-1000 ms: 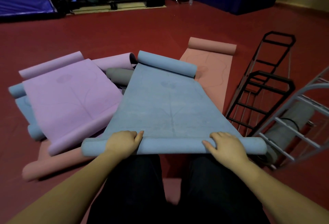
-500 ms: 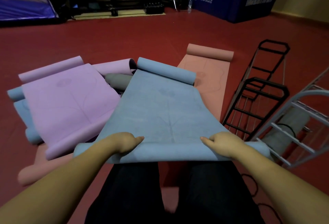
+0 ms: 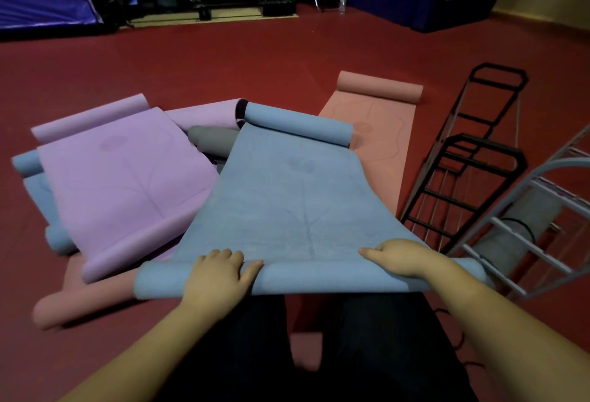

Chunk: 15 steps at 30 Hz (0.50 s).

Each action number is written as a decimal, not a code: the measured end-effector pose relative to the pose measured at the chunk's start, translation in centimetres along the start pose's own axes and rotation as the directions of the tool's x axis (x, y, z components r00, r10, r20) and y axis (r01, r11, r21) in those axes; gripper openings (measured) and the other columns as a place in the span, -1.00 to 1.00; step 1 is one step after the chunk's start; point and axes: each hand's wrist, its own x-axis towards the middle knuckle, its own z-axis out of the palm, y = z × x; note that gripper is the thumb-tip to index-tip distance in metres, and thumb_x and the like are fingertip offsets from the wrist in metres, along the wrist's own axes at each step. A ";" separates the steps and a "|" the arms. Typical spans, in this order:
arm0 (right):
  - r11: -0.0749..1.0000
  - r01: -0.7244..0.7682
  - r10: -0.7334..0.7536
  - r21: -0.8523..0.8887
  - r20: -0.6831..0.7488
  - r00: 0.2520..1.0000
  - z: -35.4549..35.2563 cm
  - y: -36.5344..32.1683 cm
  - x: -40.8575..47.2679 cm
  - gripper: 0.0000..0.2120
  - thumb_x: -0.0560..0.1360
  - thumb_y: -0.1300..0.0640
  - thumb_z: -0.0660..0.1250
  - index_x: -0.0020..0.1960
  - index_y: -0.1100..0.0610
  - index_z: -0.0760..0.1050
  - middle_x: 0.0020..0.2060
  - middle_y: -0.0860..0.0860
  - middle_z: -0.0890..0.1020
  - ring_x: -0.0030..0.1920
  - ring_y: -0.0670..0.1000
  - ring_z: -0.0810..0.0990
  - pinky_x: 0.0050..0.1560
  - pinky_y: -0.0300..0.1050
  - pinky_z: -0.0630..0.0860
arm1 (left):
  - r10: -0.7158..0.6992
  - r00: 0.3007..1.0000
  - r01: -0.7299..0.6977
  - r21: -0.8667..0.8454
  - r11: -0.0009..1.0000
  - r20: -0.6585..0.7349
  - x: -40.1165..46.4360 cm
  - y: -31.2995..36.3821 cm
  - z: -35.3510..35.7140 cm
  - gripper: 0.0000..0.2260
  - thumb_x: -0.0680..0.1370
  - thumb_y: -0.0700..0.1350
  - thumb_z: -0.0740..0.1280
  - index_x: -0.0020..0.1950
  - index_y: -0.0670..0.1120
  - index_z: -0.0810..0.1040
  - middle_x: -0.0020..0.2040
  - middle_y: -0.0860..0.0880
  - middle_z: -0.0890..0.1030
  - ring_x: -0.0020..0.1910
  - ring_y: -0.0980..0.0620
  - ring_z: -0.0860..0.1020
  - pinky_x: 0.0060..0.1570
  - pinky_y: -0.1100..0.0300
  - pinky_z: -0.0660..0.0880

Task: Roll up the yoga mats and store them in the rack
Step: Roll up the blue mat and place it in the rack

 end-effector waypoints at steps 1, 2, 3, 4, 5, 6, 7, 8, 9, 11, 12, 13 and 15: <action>1.000 0.004 -0.004 0.009 -0.008 1.000 0.0 0.0 0.2 -0.46 0.61 -0.32 -0.02 0.19 0.02 0.53 0.26 0.03 0.55 0.19 0.06 0.49 0.12 -0.09 0.34 | 0.010 1.000 -0.010 0.012 1.000 -0.001 -0.1 0.2 0.1 -0.50 0.54 0.30 -0.02 -0.33 0.00 0.46 -0.35 -0.01 0.54 -0.25 -0.13 0.54 -0.21 0.04 0.40; 1.000 0.003 -0.002 0.018 -0.026 1.000 0.1 0.0 0.4 -0.52 0.60 -0.32 0.00 0.07 0.00 0.51 0.14 0.01 0.58 0.11 0.04 0.50 0.05 -0.09 0.34 | 0.011 1.000 -0.011 0.019 1.000 -0.002 -0.1 0.3 0.3 -0.49 0.55 0.30 -0.02 -0.34 -0.01 0.46 -0.36 -0.02 0.53 -0.27 -0.13 0.54 -0.23 0.05 0.38; 1.000 0.001 0.000 0.028 -0.044 0.999 0.1 0.0 0.6 -0.55 0.60 -0.32 0.02 -0.03 -0.01 0.49 0.00 -0.02 0.58 0.04 0.02 0.50 -0.01 -0.09 0.35 | -0.002 1.000 0.002 0.025 1.000 0.013 0.1 0.3 0.3 -0.48 0.55 0.30 -0.04 -0.34 -0.01 0.46 -0.37 -0.02 0.54 -0.28 -0.13 0.55 -0.24 0.05 0.37; 0.999 0.003 0.000 0.037 -0.062 0.998 0.1 0.1 0.8 -0.56 0.60 -0.31 0.03 -0.08 -0.01 0.49 -0.09 -0.05 0.56 -0.01 0.01 0.51 -0.05 -0.09 0.35 | -0.020 0.999 0.019 0.034 0.999 0.035 0.6 0.4 0.2 -0.45 0.55 0.30 -0.09 -0.34 -0.01 0.46 -0.36 -0.03 0.56 -0.26 -0.14 0.56 -0.23 0.05 0.37; 0.999 0.002 0.002 0.040 -0.084 0.996 0.2 0.1 1.0 -0.55 0.60 -0.30 0.04 -0.09 0.00 0.52 -0.14 -0.06 0.55 -0.03 0.01 0.52 -0.08 -0.08 0.36 | -0.040 0.996 0.037 0.048 0.998 0.075 1.1 0.5 -0.1 -0.42 0.53 0.31 -0.15 -0.33 -0.01 0.47 -0.32 -0.04 0.59 -0.22 -0.14 0.57 -0.20 0.05 0.38; 0.999 0.003 0.002 0.041 -0.129 0.992 0.3 0.0 1.1 -0.54 0.61 -0.28 0.04 -0.09 0.01 0.55 -0.16 -0.06 0.57 -0.06 0.01 0.53 -0.11 -0.08 0.39 | -0.057 0.992 0.051 0.063 0.997 0.110 1.7 0.5 -0.3 -0.38 0.51 0.32 -0.22 -0.31 -0.01 0.47 -0.26 -0.04 0.61 -0.17 -0.13 0.58 -0.16 0.05 0.40; 0.999 0.003 0.004 0.033 -0.205 0.979 0.5 0.0 1.1 -0.54 0.62 -0.25 0.05 -0.12 0.02 0.57 -0.19 -0.04 0.58 -0.10 0.01 0.55 -0.13 -0.08 0.42 | -0.077 0.986 0.066 0.079 0.995 0.148 2.3 0.5 -0.5 -0.37 0.51 0.33 -0.25 -0.29 -0.01 0.46 -0.21 -0.05 0.63 -0.12 -0.12 0.58 -0.11 0.06 0.42; 1.000 0.004 0.003 0.022 -0.307 0.952 0.8 -0.1 1.1 -0.54 0.63 -0.21 0.06 -0.20 0.05 0.54 -0.24 -0.03 0.58 -0.15 0.03 0.55 -0.17 -0.07 0.44 | -0.089 0.980 0.076 0.080 0.994 0.179 3.0 0.4 -0.5 -0.38 0.54 0.33 -0.23 -0.28 -0.02 0.45 -0.17 -0.05 0.65 -0.09 -0.11 0.59 -0.06 0.06 0.44; 1.000 -0.002 0.008 0.016 -0.411 0.912 1.1 -0.3 1.0 -0.54 0.63 -0.16 0.07 -0.28 0.07 0.49 -0.29 -0.02 0.54 -0.19 0.04 0.54 -0.21 -0.06 0.43 | -0.095 0.972 0.083 0.065 0.994 0.214 3.5 0.4 -0.6 -0.41 0.59 0.31 -0.17 -0.28 -0.03 0.44 -0.13 -0.06 0.65 -0.06 -0.11 0.59 -0.03 0.07 0.45; 0.999 -0.025 0.040 0.034 -0.551 0.834 1.8 -0.6 0.7 -0.55 0.64 -0.10 0.09 -0.38 0.05 0.35 -0.37 -0.04 0.44 -0.23 0.05 0.50 -0.27 -0.05 0.34 | -0.107 0.944 0.104 0.026 0.994 0.312 4.4 0.6 -0.9 -0.46 0.64 0.26 -0.08 -0.25 -0.03 0.47 -0.08 -0.06 0.65 -0.02 -0.10 0.58 -0.01 0.09 0.45; 0.999 -0.019 0.039 0.041 -0.585 0.810 2.1 -0.6 0.5 -0.55 0.63 -0.10 0.11 -0.39 0.04 0.31 -0.38 -0.05 0.42 -0.22 0.06 0.49 -0.27 -0.06 0.30 | -0.113 0.927 0.115 0.016 0.993 0.357 4.8 0.6 -0.9 -0.46 0.65 0.25 -0.08 -0.22 -0.02 0.51 -0.05 -0.07 0.65 0.00 -0.10 0.57 0.00 0.10 0.43; 0.999 0.000 0.019 0.032 -0.606 0.795 2.7 -0.5 0.2 -0.57 0.62 -0.12 0.12 -0.37 0.03 0.31 -0.36 -0.05 0.44 -0.21 0.07 0.50 -0.26 -0.06 0.29 | -0.121 0.910 0.129 0.007 0.992 0.396 5.3 0.5 -0.8 -0.45 0.65 0.25 -0.09 -0.17 -0.02 0.55 -0.02 -0.08 0.65 0.02 -0.10 0.57 0.01 0.10 0.42; 0.998 0.042 -0.059 -0.042 -0.641 0.765 4.1 0.0 -0.4 -0.56 0.57 -0.22 0.08 -0.26 0.07 0.45 -0.30 -0.02 0.54 -0.18 0.09 0.53 -0.21 -0.05 0.36 | -0.137 0.875 0.157 -0.006 0.988 0.464 6.2 0.2 -0.7 -0.42 0.64 0.26 -0.11 -0.02 -0.04 0.61 0.08 -0.10 0.64 0.09 -0.10 0.56 0.08 0.08 0.41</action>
